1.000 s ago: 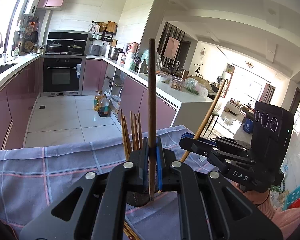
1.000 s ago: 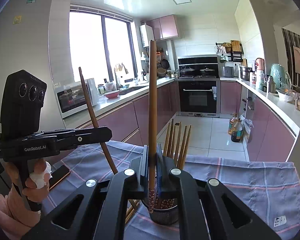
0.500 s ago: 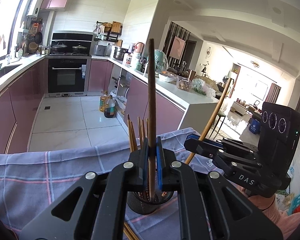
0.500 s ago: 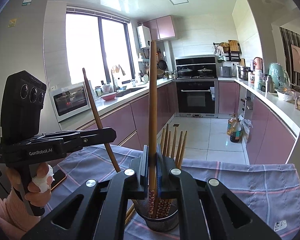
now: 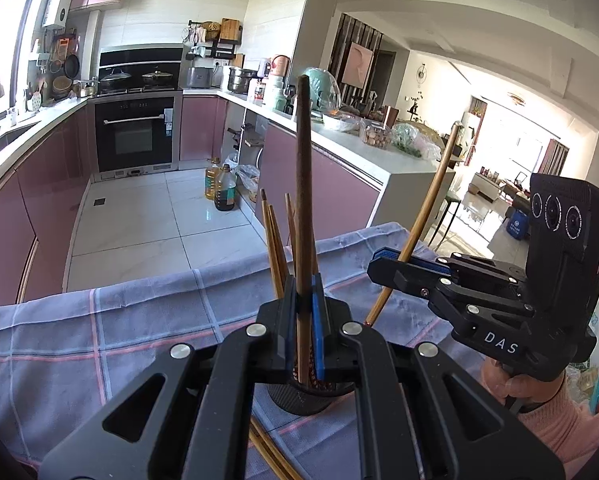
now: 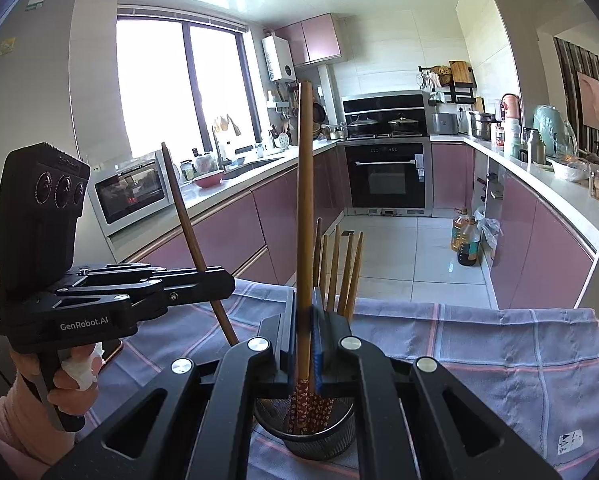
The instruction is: Organize utensils
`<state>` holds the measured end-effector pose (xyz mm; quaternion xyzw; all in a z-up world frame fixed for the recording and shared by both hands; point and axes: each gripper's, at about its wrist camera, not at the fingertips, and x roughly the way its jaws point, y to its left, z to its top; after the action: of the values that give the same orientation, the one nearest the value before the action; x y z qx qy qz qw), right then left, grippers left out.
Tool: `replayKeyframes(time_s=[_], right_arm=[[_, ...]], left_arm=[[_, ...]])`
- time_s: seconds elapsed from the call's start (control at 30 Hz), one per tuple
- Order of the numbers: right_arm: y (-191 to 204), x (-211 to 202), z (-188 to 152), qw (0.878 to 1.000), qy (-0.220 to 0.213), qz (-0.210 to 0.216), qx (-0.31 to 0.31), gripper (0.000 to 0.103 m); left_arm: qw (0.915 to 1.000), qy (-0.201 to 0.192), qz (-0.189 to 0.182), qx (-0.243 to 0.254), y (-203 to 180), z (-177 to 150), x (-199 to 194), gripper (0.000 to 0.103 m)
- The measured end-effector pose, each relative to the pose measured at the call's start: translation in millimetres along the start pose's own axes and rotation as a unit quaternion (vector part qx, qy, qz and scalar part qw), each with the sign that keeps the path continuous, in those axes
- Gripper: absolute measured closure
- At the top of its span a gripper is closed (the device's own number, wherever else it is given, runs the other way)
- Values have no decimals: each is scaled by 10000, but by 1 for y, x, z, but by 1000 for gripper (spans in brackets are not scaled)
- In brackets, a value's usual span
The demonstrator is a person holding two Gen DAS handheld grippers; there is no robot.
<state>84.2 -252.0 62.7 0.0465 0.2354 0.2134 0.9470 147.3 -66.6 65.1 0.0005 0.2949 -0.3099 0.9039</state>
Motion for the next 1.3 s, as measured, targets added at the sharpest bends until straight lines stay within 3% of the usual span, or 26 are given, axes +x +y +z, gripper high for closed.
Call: replayKeyframes(time_s=[0.3,0.7,1.17,1.3], right_arm=[[-5,17,-7,9991,410,40,133,97],[-11,43,-14,9964,812,78,235,97],[-16,54,-13,9960,814,59,365,96],[-16,50,-16,9962,780,69,372,89]], left_arm=[[9978,543,101,377,-12,-8,16,95],[9943,997,49,364,-10,-5,40,95],[9964,847,-30,-55,10,-2,51,94],[9969,781,-56,-59,10,-5,49,84]])
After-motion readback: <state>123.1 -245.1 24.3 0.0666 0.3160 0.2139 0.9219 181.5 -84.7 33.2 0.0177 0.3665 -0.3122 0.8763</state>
